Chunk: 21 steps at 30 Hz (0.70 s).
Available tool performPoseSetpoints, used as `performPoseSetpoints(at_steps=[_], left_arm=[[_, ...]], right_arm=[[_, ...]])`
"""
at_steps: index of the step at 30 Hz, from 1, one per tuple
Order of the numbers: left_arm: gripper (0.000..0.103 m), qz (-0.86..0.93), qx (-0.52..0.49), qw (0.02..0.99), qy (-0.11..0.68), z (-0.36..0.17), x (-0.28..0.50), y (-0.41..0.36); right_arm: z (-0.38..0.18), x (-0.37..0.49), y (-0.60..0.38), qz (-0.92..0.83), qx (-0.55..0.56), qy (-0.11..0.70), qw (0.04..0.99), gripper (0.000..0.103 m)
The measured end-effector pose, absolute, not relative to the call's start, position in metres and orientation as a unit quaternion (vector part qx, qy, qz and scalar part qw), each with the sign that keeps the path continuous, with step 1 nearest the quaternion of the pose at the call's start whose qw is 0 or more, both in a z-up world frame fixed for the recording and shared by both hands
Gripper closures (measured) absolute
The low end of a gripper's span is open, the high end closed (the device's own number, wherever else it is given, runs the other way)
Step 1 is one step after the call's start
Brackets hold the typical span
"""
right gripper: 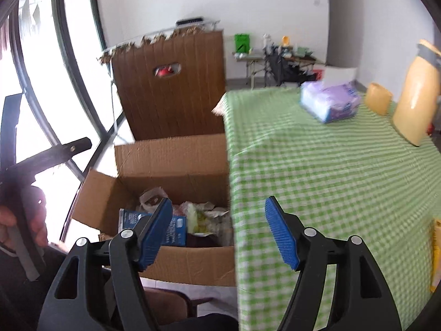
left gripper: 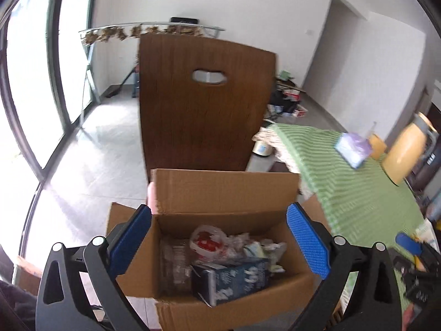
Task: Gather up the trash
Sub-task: 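Move both open tools back over the remaining trash on the table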
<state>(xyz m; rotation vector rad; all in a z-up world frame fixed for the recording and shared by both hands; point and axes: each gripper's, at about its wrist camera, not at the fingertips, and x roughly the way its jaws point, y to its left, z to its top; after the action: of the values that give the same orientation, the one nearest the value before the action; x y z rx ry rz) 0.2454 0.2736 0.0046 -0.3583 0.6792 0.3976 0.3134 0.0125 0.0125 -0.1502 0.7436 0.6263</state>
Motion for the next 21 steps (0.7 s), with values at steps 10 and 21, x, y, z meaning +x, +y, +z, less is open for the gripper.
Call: performPoseSetpoints(at_steps=[10,21], left_arm=[[0.008,0.064,-0.080,0.944,0.315,0.026,0.253,0.146],[0.008,-0.188,-0.032,0.900,0.393,-0.013,0.329,-0.082]], right_arm=[[0.035,0.290,-0.168,0.115,0.005,0.314,0.942,0.033],[0.014,0.204,-0.380,-0.109,0.077,0.330,0.934,0.031]])
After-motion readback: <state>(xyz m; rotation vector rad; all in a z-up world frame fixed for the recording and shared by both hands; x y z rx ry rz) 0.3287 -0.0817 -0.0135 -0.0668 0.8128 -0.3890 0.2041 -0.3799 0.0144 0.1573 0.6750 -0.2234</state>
